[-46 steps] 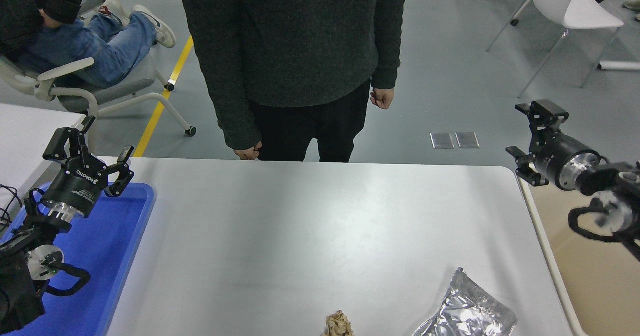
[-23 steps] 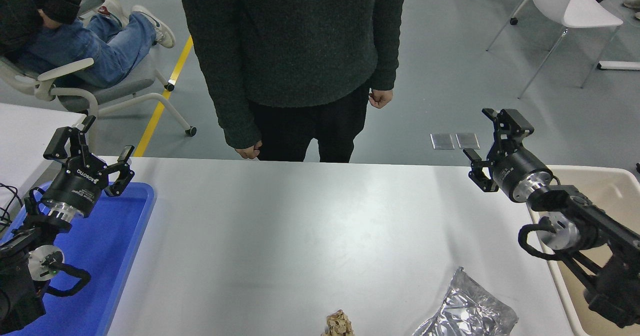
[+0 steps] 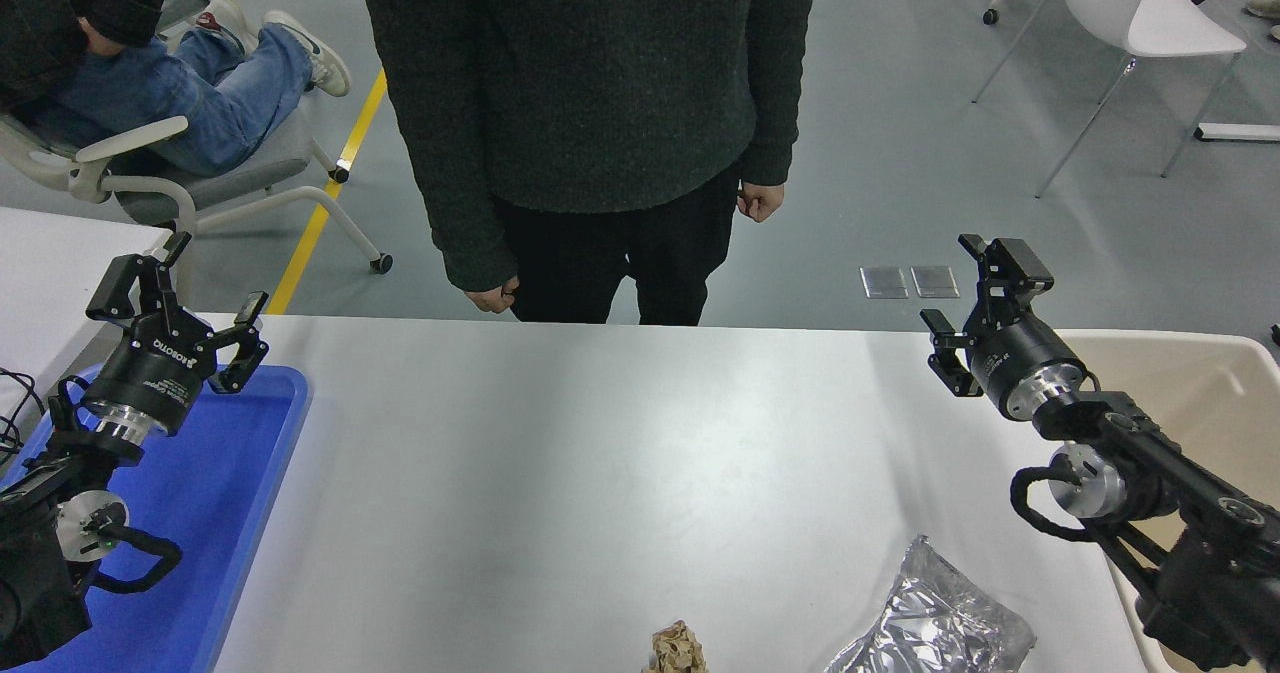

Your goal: Clean the table surface

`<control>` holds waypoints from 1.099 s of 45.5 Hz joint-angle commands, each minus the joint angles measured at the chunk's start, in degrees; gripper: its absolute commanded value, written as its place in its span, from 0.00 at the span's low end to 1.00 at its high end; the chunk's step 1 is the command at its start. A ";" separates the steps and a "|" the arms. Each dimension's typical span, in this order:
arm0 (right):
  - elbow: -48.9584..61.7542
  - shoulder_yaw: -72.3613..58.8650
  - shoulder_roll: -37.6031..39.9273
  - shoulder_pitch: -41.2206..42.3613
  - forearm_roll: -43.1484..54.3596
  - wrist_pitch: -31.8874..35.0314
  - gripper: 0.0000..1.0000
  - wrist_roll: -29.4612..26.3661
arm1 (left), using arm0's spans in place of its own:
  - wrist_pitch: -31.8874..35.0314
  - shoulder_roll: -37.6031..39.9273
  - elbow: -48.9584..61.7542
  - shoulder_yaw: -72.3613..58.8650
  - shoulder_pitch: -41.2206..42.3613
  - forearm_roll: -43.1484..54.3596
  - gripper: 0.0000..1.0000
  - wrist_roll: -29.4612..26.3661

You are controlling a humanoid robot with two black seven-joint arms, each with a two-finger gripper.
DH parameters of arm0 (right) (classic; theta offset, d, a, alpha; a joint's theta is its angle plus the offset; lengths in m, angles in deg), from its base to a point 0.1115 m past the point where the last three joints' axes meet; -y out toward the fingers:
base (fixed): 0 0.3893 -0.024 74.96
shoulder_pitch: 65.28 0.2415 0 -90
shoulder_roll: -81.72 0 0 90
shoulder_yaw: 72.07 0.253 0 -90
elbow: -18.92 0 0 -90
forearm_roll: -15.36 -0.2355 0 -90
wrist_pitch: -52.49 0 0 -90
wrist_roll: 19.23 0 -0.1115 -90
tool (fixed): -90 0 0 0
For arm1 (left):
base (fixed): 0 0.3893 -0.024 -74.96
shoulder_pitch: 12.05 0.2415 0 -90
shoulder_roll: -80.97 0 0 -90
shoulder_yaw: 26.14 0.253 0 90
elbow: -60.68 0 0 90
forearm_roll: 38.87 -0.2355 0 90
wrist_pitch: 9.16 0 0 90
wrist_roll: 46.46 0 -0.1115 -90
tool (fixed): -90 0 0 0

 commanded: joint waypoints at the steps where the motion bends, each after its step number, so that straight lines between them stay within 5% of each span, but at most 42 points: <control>1: 0.77 -0.06 -0.30 -0.05 0.18 -0.07 0.98 0.41 | 0.00 0.00 0.01 0.00 0.00 0.00 1.00 0.00; 19: 0.34 -2.87 3.03 0.56 1.14 0.10 0.98 0.41 | 0.00 0.00 0.01 0.00 0.00 0.00 1.00 0.00; 50: -10.20 -28.89 28.43 7.86 26.54 2.38 0.98 0.41 | 0.00 0.00 0.01 0.00 0.00 0.00 1.00 0.00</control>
